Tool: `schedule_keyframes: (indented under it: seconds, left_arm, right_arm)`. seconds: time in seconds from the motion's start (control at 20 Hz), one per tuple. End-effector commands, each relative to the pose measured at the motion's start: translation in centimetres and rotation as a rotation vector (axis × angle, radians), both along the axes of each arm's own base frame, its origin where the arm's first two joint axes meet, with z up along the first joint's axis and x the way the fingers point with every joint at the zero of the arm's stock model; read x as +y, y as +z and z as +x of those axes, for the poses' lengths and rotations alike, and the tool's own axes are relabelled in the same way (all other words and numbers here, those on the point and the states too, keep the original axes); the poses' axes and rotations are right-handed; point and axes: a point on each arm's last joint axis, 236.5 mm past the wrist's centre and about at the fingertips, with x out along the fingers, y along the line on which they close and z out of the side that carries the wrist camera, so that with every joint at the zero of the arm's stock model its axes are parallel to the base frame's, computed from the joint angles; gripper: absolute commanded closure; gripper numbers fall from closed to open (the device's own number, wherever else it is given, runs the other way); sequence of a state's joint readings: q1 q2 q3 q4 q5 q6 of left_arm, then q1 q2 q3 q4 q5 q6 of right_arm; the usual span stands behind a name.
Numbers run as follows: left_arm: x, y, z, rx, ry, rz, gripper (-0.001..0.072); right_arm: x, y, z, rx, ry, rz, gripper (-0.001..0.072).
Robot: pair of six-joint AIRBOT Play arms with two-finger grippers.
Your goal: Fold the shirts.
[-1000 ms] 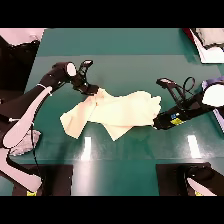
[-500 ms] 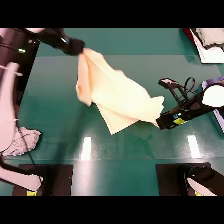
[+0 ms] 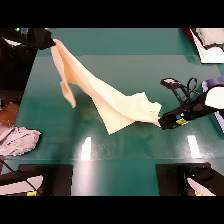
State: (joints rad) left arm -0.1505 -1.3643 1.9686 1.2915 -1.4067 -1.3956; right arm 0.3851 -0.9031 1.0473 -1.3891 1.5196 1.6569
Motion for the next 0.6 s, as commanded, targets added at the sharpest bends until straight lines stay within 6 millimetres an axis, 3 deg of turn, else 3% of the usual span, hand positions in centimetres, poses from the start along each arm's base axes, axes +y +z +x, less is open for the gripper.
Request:
schedule_keyframes:
  seconds: [0.0, 0.1, 0.2, 0.4, 0.45, 0.5, 0.55]
  left_arm:
    - [-0.3, 0.3, -0.9, 0.009, -0.023, -0.007, 0.0683]
    - [-0.3, 0.3, -0.9, 0.01, -0.021, -0.01, 0.0683]
    - [-0.3, 0.3, -0.9, 0.01, -0.021, -0.01, 0.0683]
    - [-0.2, 0.2, -0.9, 0.01, -0.017, -0.005, 0.0683]
    - [-0.1, 0.2, -0.9, 0.012, -0.017, -0.005, 0.0683]
    - [-0.1, 0.2, -0.9, 0.012, -0.018, -0.005, 0.0683]
    - [-0.1, 0.1, -0.9, 0.013, -0.018, -0.004, 0.0683]
  right_arm:
    - [0.3, 3.3, 3.3, -0.199, -0.026, 0.042, 0.0699]
    - [-0.4, 6.9, 6.6, -0.354, -0.064, 0.046, 0.0699]
    - [-1.9, 9.0, 9.9, -0.406, -0.141, 0.051, 0.0699]
    - [-5.6, 9.2, 17.5, -0.409, -0.253, 0.043, 0.0696]
    - [-5.6, 8.4, 18.7, -0.381, -0.239, 0.064, 0.0606]
    - [-5.4, 7.4, 19.5, -0.326, -0.243, 0.11, 0.0225]
    - [-5.1, 6.7, 19.8, -0.264, -0.257, 0.163, 0.0049]
